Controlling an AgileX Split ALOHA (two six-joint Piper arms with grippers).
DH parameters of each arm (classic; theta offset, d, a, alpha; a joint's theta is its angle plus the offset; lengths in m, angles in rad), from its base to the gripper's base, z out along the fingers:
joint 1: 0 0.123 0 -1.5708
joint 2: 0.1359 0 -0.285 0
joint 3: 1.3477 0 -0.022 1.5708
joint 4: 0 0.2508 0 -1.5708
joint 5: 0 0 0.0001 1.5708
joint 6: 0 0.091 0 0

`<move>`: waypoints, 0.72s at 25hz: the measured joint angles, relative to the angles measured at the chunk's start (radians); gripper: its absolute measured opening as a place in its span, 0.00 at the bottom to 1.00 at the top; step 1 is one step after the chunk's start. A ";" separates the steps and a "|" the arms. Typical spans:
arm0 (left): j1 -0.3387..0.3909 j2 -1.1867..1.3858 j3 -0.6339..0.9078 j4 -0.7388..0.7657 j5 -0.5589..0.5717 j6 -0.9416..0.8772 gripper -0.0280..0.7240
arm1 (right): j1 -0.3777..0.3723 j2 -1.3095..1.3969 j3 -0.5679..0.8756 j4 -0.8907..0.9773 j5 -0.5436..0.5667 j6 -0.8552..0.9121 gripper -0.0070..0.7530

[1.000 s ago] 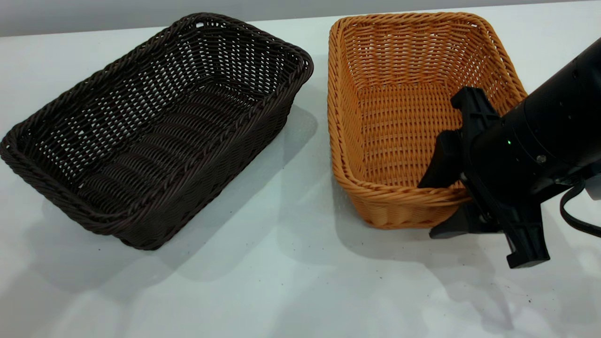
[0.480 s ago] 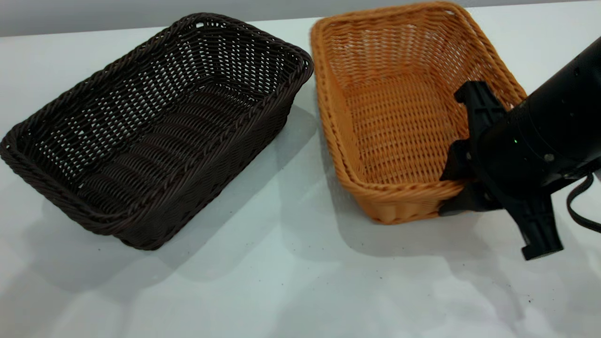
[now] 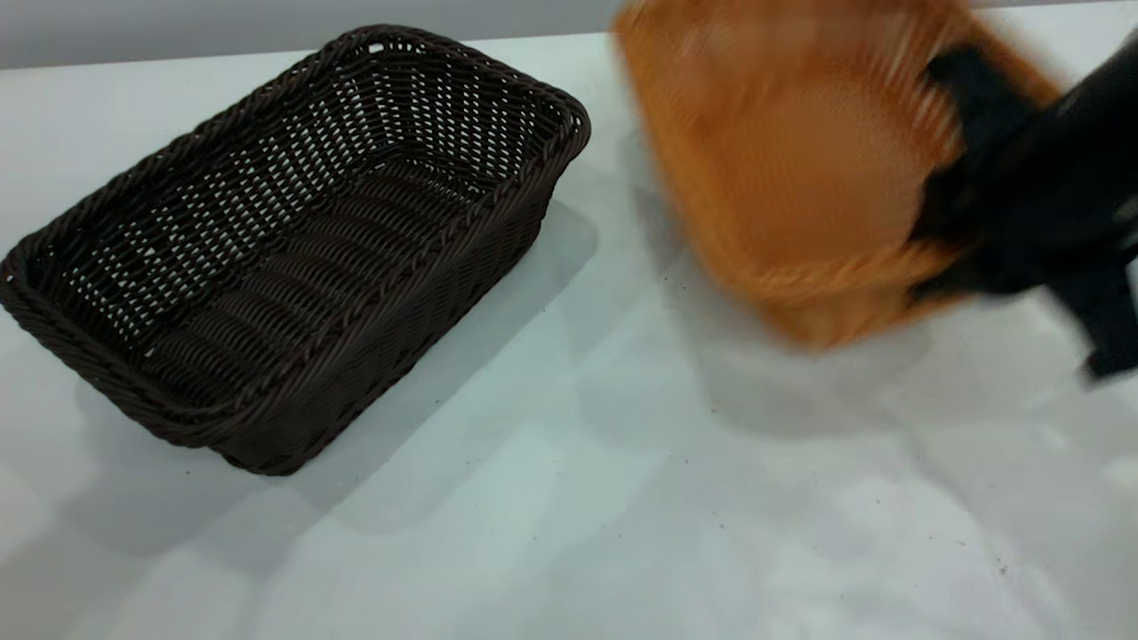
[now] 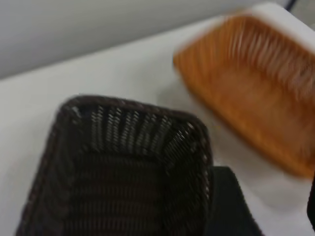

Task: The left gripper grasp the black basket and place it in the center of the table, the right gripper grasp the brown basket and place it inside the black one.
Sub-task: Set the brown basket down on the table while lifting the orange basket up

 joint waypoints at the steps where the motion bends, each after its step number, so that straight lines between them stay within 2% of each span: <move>1: 0.000 0.005 0.000 0.000 0.000 0.000 0.49 | -0.023 -0.026 0.006 0.000 0.002 -0.024 0.16; 7: -0.001 0.034 0.000 -0.002 -0.026 0.001 0.49 | -0.182 -0.158 0.019 -0.057 0.095 -0.201 0.16; 12: -0.012 0.105 0.000 -0.004 -0.034 -0.004 0.49 | -0.340 -0.212 0.014 -0.178 0.330 -0.346 0.16; 18: -0.109 0.226 0.000 -0.004 -0.122 -0.001 0.49 | -0.551 -0.212 -0.025 -0.336 0.593 -0.354 0.16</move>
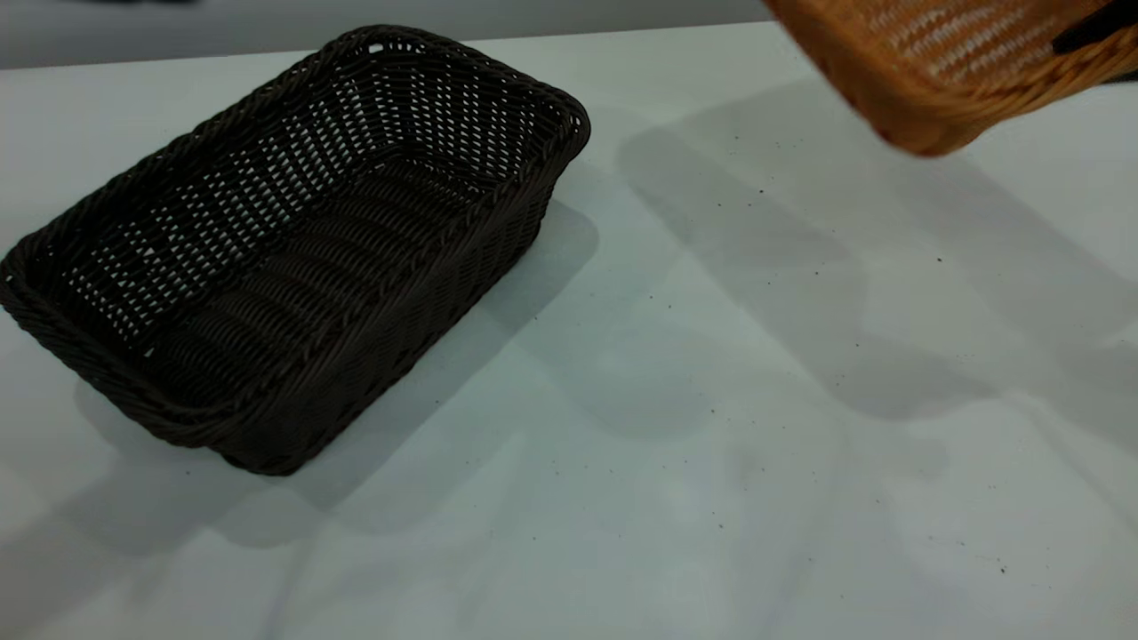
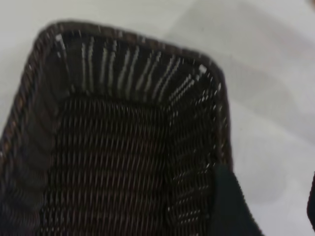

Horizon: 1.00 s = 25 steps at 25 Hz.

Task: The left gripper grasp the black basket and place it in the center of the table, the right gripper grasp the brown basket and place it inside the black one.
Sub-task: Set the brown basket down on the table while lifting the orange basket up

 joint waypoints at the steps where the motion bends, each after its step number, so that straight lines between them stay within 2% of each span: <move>1: -0.024 0.023 0.000 0.000 -0.029 0.001 0.49 | -0.037 0.000 -0.014 -0.025 0.042 0.000 0.15; 6: -0.157 0.132 0.000 -0.003 -0.154 0.002 0.49 | -0.180 0.001 -0.095 -0.094 0.166 -0.001 0.15; 8: -0.210 0.179 -0.003 -0.011 -0.190 0.002 0.49 | -0.202 0.001 -0.123 -0.094 0.188 -0.005 0.15; 13: -0.323 0.281 -0.030 -0.030 -0.299 0.000 0.49 | -0.204 0.001 -0.145 -0.095 0.217 -0.011 0.15; 17: -0.360 0.353 -0.073 -0.030 -0.354 0.000 0.49 | -0.203 0.001 -0.145 -0.099 0.233 -0.032 0.15; 25: -0.360 0.472 -0.152 -0.035 -0.374 0.000 0.49 | -0.203 0.001 -0.145 -0.093 0.234 -0.046 0.15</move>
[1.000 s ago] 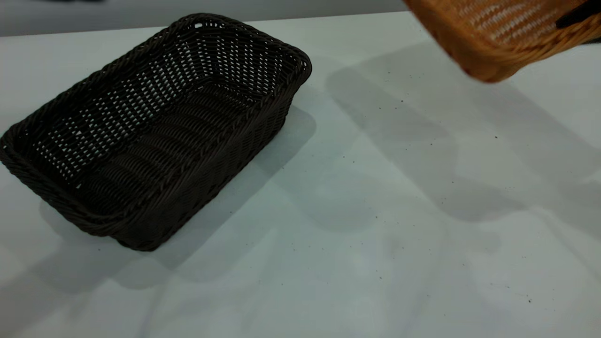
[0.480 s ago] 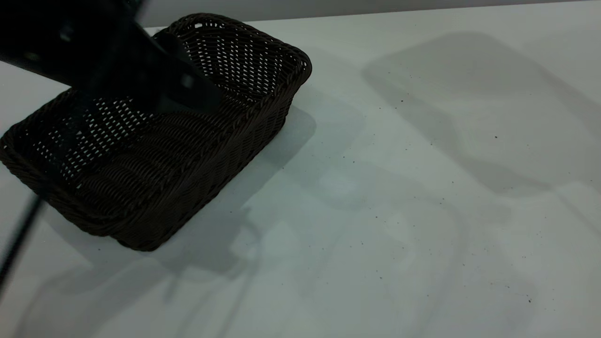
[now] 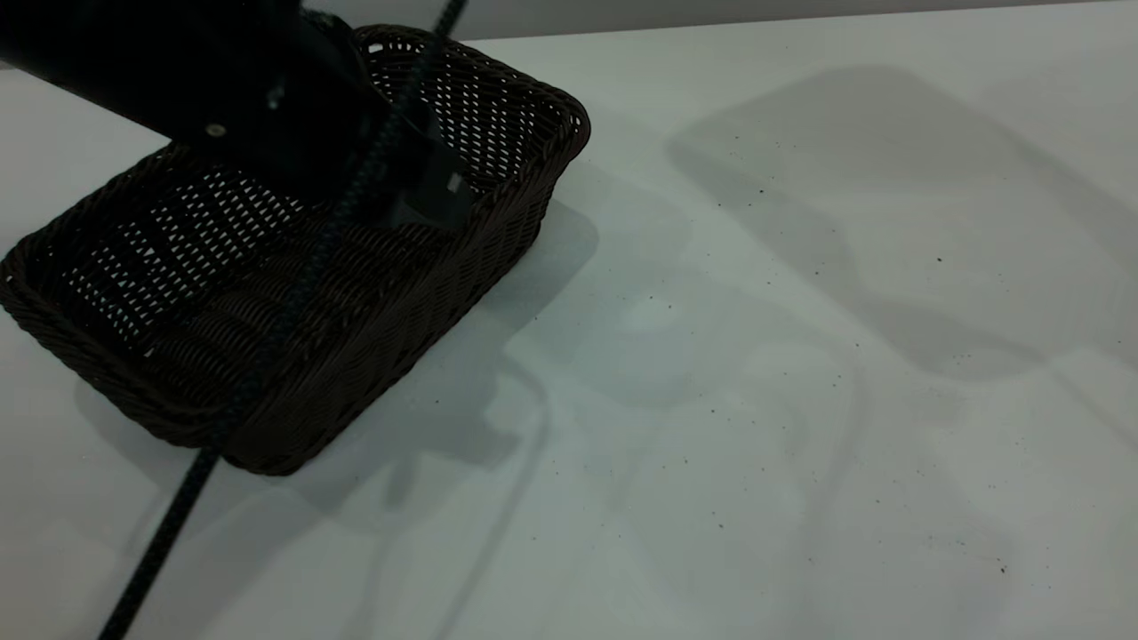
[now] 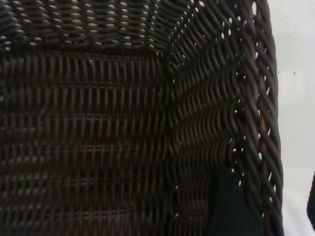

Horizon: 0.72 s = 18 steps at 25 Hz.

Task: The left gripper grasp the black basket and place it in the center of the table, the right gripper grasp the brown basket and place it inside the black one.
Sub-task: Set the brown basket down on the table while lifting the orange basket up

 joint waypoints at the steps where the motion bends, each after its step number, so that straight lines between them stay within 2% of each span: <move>1: 0.000 0.013 -0.007 -0.006 0.009 0.000 0.49 | 0.000 0.000 0.000 0.000 0.000 -0.007 0.15; 8: -0.026 0.070 -0.030 -0.026 0.019 0.000 0.49 | 0.000 0.000 0.000 0.000 0.000 -0.007 0.15; 18: -0.099 0.111 -0.030 -0.026 -0.098 0.002 0.49 | 0.000 0.000 0.000 0.000 0.000 -0.007 0.15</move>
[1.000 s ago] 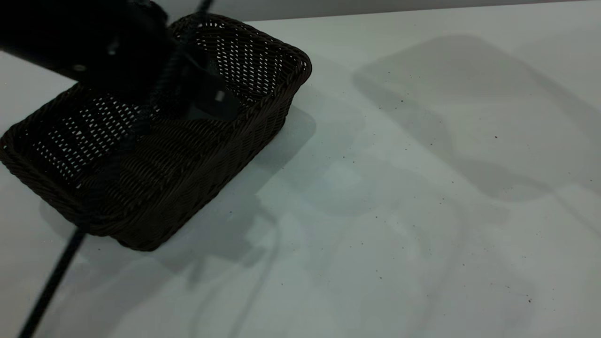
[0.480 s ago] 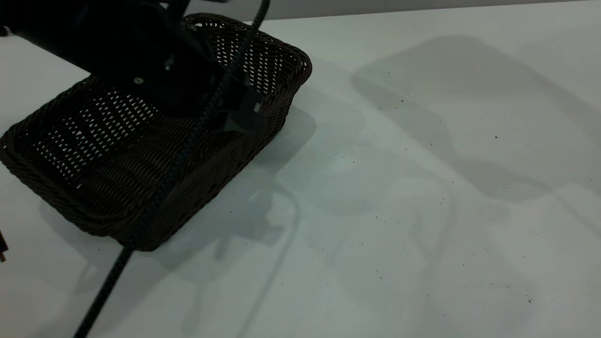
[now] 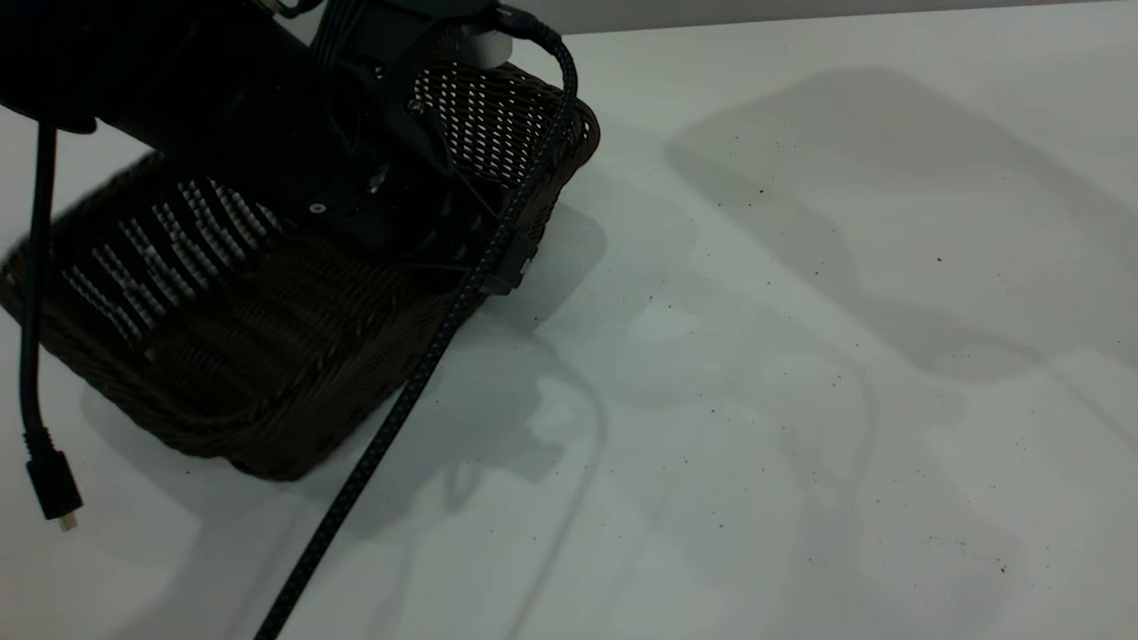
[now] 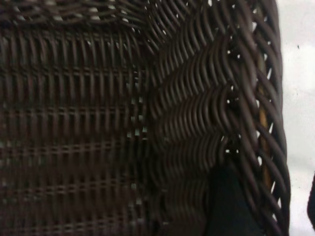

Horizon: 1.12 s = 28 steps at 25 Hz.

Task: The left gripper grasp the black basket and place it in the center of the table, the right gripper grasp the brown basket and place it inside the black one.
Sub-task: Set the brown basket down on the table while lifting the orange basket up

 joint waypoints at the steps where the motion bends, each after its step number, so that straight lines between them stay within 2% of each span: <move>1: 0.000 0.000 0.000 0.000 -0.006 0.000 0.49 | 0.000 0.000 0.000 0.000 0.001 0.000 0.15; 6: 0.000 0.024 0.001 0.000 -0.015 0.000 0.45 | 0.000 0.000 0.000 0.001 0.004 -0.005 0.15; 8: 0.000 0.036 0.001 0.001 -0.016 0.000 0.39 | 0.000 0.000 0.000 0.002 0.009 -0.005 0.15; 12: 0.000 0.037 0.001 0.017 -0.008 0.016 0.22 | 0.000 0.000 0.000 0.005 0.016 -0.007 0.15; 15: 0.001 0.037 0.001 0.017 0.046 0.080 0.22 | 0.000 0.000 0.000 0.005 0.016 -0.011 0.15; 19: 0.001 0.031 0.003 0.043 0.181 0.197 0.22 | 0.000 0.000 0.000 0.005 0.016 -0.011 0.15; 23: 0.000 -0.005 0.030 0.195 0.328 0.265 0.22 | 0.000 0.000 0.000 0.012 0.016 -0.030 0.15; 28: 0.001 -0.072 0.076 0.494 0.393 0.167 0.22 | 0.000 0.000 0.000 0.013 0.016 -0.042 0.15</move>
